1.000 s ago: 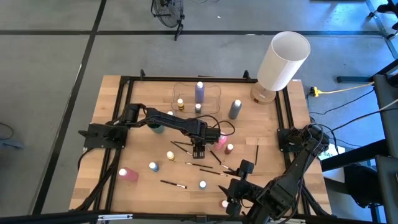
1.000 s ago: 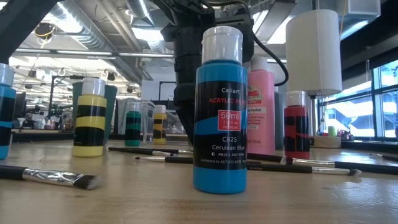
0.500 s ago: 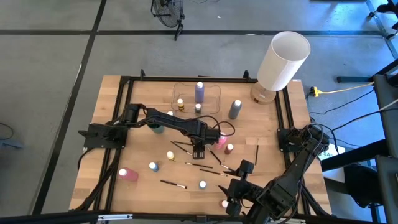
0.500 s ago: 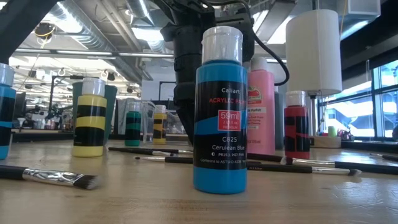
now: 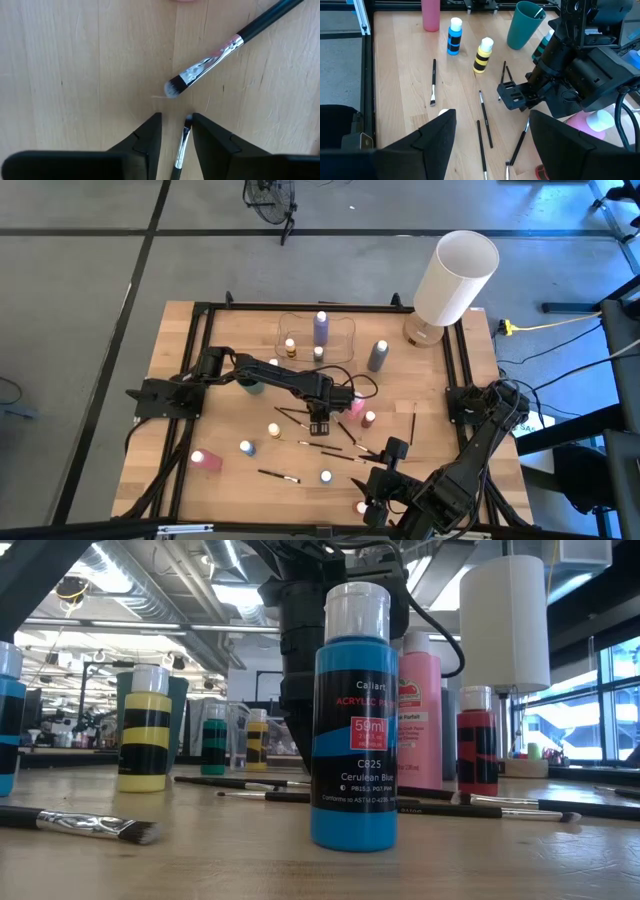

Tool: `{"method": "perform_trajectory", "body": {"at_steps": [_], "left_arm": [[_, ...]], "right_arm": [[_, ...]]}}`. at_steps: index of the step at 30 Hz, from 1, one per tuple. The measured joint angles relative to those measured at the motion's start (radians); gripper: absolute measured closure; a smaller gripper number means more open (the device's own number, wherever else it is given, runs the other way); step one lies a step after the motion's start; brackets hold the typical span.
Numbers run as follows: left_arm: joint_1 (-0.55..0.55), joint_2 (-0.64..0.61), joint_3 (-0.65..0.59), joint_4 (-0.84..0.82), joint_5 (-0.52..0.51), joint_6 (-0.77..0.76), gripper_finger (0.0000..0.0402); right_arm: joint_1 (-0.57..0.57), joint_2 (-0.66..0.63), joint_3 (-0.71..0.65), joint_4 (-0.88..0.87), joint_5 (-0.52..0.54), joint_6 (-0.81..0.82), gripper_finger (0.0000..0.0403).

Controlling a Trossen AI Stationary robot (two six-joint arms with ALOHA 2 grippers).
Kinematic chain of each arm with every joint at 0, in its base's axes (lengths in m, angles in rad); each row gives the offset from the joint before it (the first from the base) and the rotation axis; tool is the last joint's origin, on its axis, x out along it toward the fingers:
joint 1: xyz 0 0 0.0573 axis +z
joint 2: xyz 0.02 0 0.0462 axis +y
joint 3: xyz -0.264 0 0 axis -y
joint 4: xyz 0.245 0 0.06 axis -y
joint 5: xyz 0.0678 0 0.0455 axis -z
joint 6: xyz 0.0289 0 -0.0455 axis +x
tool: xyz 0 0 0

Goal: Pick & Place Paint Supplies
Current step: Put the black paint brush into the green cup

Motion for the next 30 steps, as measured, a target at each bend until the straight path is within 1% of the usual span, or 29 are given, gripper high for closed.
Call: {"method": "perform_trajectory", "body": {"at_steps": [9, 23, 30], "left_arm": [[0.0, 0.0, 0.0, 0.0, -0.001, -0.011, 0.0325], [0.0, 0.0, 0.0, 0.002, -0.004, -0.007, 0.0395], [0.0, 0.0, 0.0, 0.003, -0.006, 0.009, 0.0399]], "right_arm": [[0.0, 0.0, 0.0, 0.0, 0.0, 0.0, 0.0146], [0.0, 0.0, 0.0, 0.0, 0.0, 0.0, 0.0146], [0.0, 0.0, 0.0, 0.0, -0.001, 0.0, 0.0146]]}}
